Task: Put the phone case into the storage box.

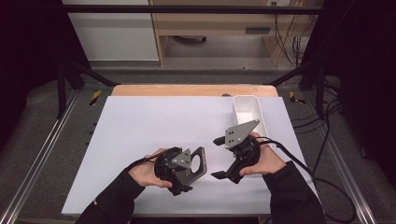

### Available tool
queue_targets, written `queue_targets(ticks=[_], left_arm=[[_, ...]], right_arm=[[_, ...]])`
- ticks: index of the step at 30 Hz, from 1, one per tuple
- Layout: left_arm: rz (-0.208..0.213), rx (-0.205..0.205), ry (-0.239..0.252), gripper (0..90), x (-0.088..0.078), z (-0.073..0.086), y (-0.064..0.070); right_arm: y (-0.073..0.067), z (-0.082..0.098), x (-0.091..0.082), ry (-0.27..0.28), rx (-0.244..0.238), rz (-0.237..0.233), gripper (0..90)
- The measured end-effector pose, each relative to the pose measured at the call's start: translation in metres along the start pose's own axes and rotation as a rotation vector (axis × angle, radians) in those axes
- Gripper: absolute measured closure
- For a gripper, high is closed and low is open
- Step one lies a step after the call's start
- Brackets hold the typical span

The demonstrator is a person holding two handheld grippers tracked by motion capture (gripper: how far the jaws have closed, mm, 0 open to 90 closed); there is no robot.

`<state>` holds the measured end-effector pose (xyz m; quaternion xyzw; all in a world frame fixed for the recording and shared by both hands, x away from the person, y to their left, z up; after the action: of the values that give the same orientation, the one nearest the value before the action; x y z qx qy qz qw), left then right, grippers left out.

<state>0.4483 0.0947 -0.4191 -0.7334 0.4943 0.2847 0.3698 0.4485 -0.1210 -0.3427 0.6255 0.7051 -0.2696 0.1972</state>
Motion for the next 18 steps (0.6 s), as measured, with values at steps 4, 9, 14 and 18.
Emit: queue_targets(ticks=[4, 9, 14, 18], left_arm=[[0.001, -0.022, 0.036, 11.4, -0.003, 0.004, -0.001], [-0.001, -0.040, 0.078, 11.4, -0.005, 0.007, -0.001], [-0.004, -0.056, 0.116, 11.4, -0.006, 0.008, -0.001], [-0.003, -0.071, 0.154, 11.4, -0.005, 0.009, 0.000]], right_arm=[[-0.002, 0.008, -0.002, 0.043, 0.008, 0.004, 2.0], [-0.004, 0.019, 0.000, 0.096, 0.020, 0.009, 2.1], [-0.005, 0.029, 0.004, 0.145, 0.034, 0.008, 2.1], [-0.005, 0.036, 0.007, 0.187, 0.050, -0.003, 1.9]])
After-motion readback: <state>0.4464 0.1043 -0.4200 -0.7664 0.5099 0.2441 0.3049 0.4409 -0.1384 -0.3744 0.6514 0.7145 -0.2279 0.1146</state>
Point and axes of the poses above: each handheld gripper's, and its own axes: x roughly forward along the jaws, z roughly out of its underside, y roughly to its right, the point moved 2 cm from there along x, roughly forward along the jaws, and after that the axes turned 15 degrees about -z, right-handed, at the moved point
